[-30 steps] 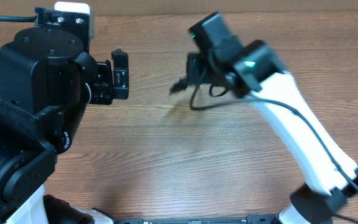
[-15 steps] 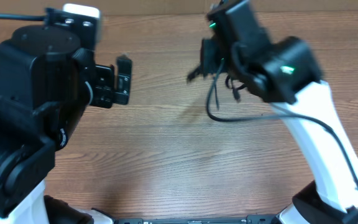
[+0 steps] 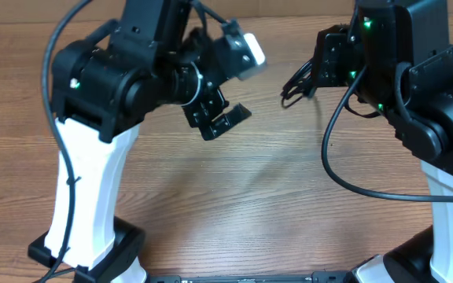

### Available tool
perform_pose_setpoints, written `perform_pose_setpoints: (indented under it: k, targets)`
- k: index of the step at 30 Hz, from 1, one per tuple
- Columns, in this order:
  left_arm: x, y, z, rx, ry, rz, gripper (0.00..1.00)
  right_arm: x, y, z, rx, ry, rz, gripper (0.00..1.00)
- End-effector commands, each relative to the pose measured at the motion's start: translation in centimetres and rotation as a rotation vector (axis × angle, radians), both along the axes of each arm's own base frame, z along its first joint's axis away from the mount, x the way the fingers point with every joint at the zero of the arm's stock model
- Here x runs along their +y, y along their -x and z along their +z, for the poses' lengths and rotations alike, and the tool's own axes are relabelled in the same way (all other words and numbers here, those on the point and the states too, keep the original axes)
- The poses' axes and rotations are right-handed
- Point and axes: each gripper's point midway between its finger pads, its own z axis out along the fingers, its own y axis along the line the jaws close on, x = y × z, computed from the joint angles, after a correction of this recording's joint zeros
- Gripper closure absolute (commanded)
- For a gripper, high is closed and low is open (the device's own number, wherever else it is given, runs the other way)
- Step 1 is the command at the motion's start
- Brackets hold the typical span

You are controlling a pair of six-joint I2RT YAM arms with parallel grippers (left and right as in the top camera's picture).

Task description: Untangle cables

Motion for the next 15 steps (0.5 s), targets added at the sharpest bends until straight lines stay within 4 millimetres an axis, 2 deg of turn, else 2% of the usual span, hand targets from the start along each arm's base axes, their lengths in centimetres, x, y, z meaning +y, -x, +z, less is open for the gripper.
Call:
perform_pose_setpoints:
  k: [1, 3, 5, 15]
  targets:
    - [-2.3, 2.0, 1.1, -0.041, 0.104, -0.253, 0.0, -0.2, 0.0, 0.7, -0.024, -0.003, 0.0, 0.96]
    - [-3.2, 2.9, 1.7, -0.052, 0.161, -0.341, 0.0, -0.2, 0.0, 0.7, -0.024, -0.003, 0.0, 0.96]
    - [-3.4, 2.9, 1.8, -0.059, 0.177, -0.363, 0.0, -0.2, 0.0, 0.6, -0.024, -0.003, 0.0, 0.96]
    - [-4.4, 0.0, 0.4, -0.061, 0.194, -0.38, 0.0, -0.1, 0.5, 0.0, 0.008, 0.005, 0.013, 0.96]
